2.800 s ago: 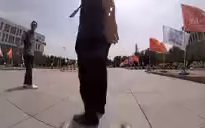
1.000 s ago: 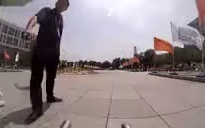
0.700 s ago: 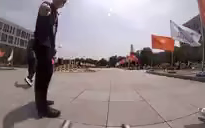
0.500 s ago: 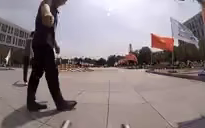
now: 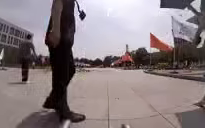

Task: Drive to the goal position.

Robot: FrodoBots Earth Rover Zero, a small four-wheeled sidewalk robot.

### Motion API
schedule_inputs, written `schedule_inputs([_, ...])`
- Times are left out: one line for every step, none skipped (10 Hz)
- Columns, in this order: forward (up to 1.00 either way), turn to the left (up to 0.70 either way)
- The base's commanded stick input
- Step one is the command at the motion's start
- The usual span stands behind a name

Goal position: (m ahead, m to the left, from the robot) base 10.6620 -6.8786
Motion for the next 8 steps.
schedule_inputs([1.00,-0.31])
schedule_inputs([1.00,-0.16])
schedule_inputs([1.00,0.00])
schedule_inputs([1.00,0.00])
schedule_inputs([1.00,0.00])
schedule_inputs([1.00,0.00])
schedule_inputs([1.00,-0.13])
schedule_inputs([1.00,-0.30])
